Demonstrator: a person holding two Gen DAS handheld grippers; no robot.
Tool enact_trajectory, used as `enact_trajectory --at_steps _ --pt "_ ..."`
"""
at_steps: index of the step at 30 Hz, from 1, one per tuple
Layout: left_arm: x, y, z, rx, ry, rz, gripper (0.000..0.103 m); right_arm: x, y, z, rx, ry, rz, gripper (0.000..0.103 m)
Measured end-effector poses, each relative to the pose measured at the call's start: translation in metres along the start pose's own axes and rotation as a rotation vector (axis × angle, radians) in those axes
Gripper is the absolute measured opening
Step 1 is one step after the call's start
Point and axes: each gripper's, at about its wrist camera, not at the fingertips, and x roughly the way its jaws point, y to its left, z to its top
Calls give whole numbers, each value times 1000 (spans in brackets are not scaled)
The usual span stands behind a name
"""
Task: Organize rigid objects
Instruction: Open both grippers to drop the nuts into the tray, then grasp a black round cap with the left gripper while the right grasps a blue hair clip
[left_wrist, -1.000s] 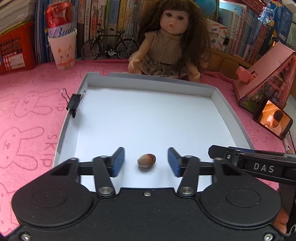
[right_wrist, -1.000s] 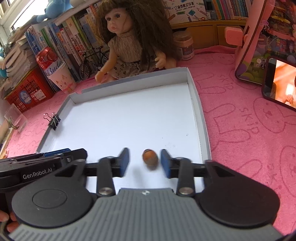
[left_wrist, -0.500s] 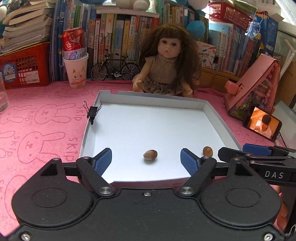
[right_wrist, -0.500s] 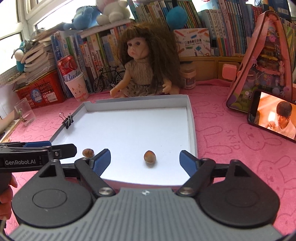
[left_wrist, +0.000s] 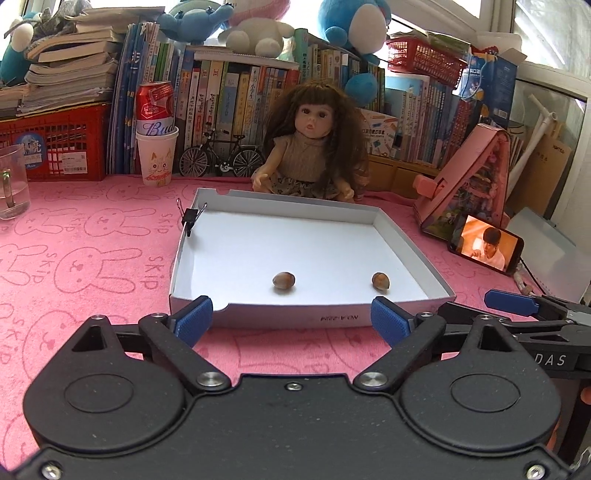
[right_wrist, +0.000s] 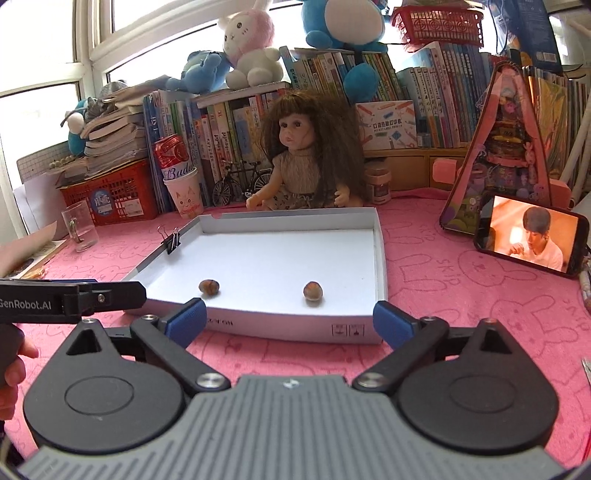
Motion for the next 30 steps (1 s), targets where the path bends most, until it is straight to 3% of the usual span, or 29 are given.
enact_trajectory --at_steps 11,14,21,26,30 --pt "-23 2 -26 22 -8 18 92 -25 -1 -23 6 -44 -36 103" --pt "-29 3 -29 48 -23 18 92 -33 1 -27 -29 -101 -92 103" --pt "-50 2 -41 83 -70 8 91 -47 2 -36 -77 -125 -92 102" --pt "-60 6 -57 112 -86 5 82 -52 0 -47 -68 -105 -77 96" --pt "-67 14 -70 101 -59 -8 68 -59 1 -56 -71 -101 -62 88"
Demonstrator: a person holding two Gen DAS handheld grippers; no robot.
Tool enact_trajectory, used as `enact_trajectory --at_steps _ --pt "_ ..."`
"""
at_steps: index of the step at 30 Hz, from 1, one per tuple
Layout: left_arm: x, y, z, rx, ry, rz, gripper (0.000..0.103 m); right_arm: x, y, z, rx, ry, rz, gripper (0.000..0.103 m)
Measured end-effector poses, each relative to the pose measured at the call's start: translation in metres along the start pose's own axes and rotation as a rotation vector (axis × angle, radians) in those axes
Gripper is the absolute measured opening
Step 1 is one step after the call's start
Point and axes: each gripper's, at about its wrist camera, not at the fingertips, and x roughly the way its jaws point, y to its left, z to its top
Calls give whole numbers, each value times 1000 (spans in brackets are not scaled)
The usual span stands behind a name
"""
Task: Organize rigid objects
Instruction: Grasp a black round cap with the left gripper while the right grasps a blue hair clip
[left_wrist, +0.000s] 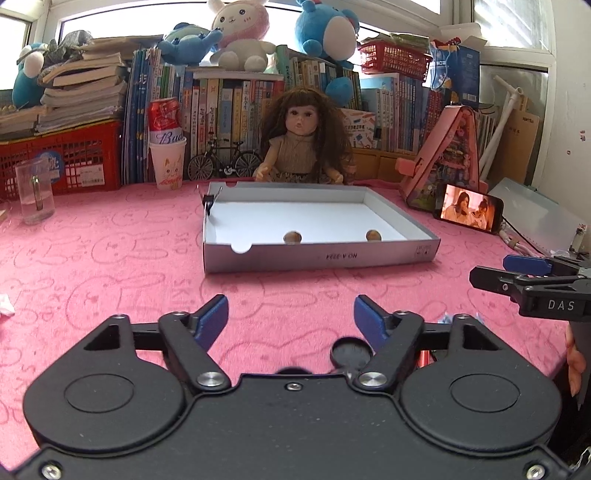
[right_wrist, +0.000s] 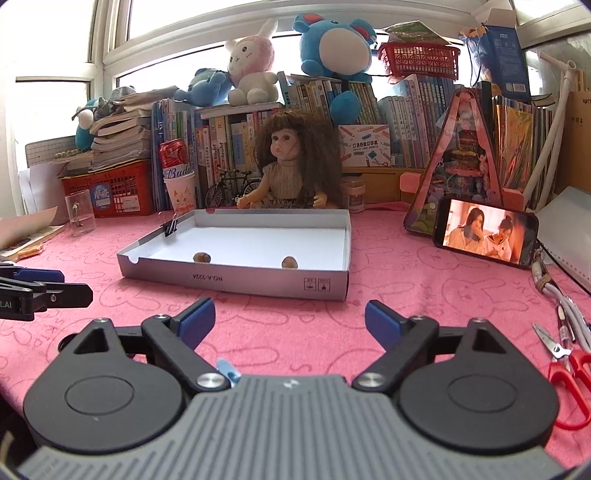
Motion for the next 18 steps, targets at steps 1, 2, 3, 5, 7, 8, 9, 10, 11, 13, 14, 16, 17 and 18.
enact_trajectory --at_steps 1,2,3,5,7,8,9,10,11,13,14,16,17,18 --pt "-2 1 -3 -3 5 -2 63 -2 1 -2 -5 0 0 87" --pt "-4 3 -7 -5 9 -3 60 -3 2 -4 -9 -1 -1 84" --pt "-7 3 -10 -7 13 -1 55 -5 3 -6 -12 0 -4 79" --pt "-11 5 -17 -19 25 5 45 -7 3 -10 -5 2 -10 64" --pt "-15 5 -25 -24 34 -1 41 -9 3 -13 6 7 -3 56" --pt "-17 4 -28 -21 34 -5 40 -10 4 -15 9 7 3 53" --pt "-19 3 -30 -13 30 -4 40 -11 4 -16 8 8 9 52" --pt "-21 2 -33 -2 26 -2 40 -12 5 -17 3 10 15 51" --pt "-23 0 -34 9 25 2 40 -12 7 -18 -2 13 21 51" --pt "-24 -3 -37 33 21 11 39 -12 9 -20 -14 22 31 49" --pt "-24 -4 -39 44 24 15 39 -11 11 -21 -22 29 37 48" --pt "-24 -7 -42 56 40 16 38 -10 14 -23 -39 38 40 44" --pt "-23 -7 -43 58 48 14 38 -10 15 -23 -47 42 46 42" --pt "-23 -8 -45 57 53 11 38 -11 16 -24 -55 44 51 42"
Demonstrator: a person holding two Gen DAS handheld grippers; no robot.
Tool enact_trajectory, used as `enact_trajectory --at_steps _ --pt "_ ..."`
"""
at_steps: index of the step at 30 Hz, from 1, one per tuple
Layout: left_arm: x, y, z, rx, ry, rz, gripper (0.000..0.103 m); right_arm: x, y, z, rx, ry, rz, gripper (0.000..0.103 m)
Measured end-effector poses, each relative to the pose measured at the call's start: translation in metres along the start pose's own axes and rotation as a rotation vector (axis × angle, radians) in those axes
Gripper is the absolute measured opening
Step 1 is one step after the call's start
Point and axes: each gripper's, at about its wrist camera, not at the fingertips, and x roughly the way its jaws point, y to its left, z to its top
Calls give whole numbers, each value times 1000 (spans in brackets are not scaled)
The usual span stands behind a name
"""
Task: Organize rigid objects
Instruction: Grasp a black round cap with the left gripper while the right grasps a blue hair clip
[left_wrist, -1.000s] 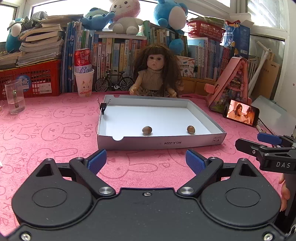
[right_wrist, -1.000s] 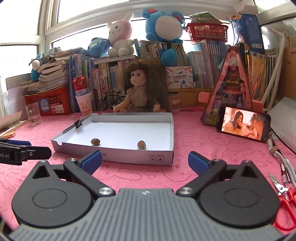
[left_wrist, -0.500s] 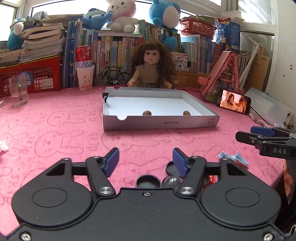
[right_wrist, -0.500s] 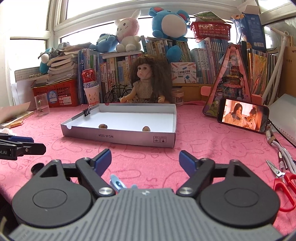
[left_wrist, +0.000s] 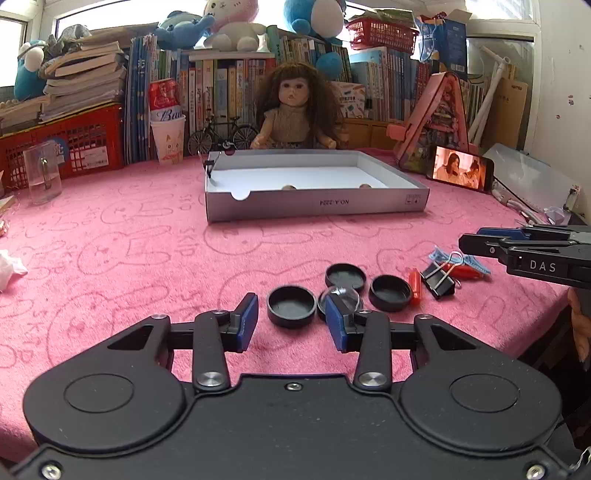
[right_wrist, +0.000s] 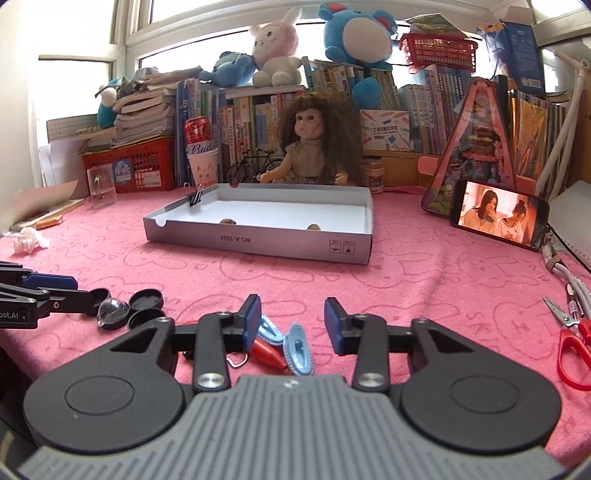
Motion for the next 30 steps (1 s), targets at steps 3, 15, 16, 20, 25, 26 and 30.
enact_trajectory --at_steps 3,15,16,20,25,26,30 --pt "3 -1 -3 3 11 5 35 -1 3 -2 -24 8 -11 41" --pt "13 -1 0 5 15 45 33 -7 -12 -12 11 55 -52 41" --pt "14 -1 0 5 15 47 33 -6 -12 -12 6 55 -51 41" --pt "17 -1 2 2 14 50 33 -2 -10 -11 8 58 -38 41" --pt "20 -1 3 6 11 57 33 2 -7 -14 4 70 -31 40" --pt "21 -1 3 6 11 59 33 3 -7 -14 2 68 -31 40" --pt "25 -2 5 8 6 65 33 4 -9 -13 11 67 -30 37"
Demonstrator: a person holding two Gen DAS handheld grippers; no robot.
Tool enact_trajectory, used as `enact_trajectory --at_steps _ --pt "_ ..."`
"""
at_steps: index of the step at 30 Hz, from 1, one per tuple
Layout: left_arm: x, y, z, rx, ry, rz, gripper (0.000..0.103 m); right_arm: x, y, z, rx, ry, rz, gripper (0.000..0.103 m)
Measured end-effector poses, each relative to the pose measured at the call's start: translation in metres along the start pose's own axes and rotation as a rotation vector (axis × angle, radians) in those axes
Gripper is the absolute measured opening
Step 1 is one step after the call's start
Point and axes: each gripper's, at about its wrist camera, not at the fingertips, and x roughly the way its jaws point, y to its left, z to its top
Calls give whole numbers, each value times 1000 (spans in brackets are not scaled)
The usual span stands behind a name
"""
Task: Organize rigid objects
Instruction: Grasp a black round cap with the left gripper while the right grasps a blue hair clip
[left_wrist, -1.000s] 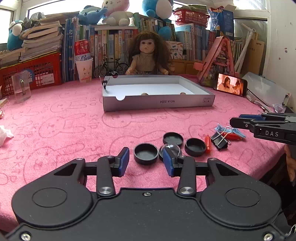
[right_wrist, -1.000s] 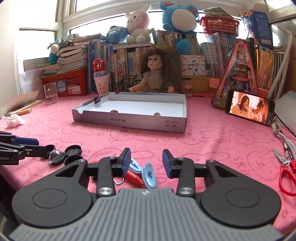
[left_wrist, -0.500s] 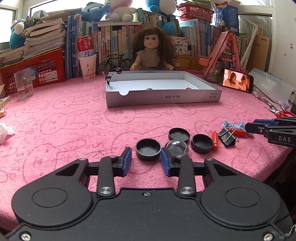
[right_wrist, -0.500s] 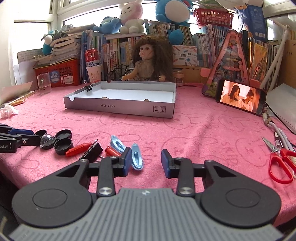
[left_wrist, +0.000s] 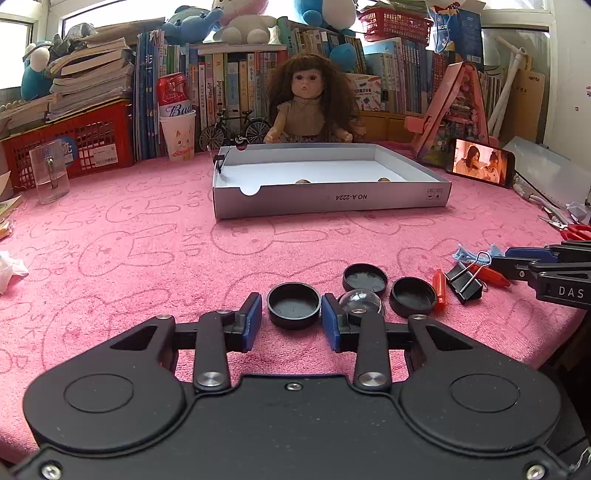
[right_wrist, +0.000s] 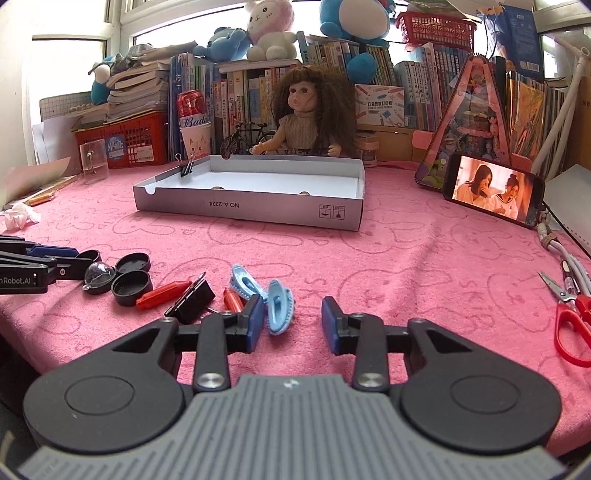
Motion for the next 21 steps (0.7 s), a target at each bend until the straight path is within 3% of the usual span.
enact_trajectory --at_steps 3,9,21 --pt "2 0 1 0 -2 1 32 1 -1 0 -2 1 -4 27" --pt "4 0 3 -10 -8 2 30 1 0 2 0 1 -4 20" --pt "1 3 9 -22 -32 4 30 2 -2 7 4 -23 -13 20"
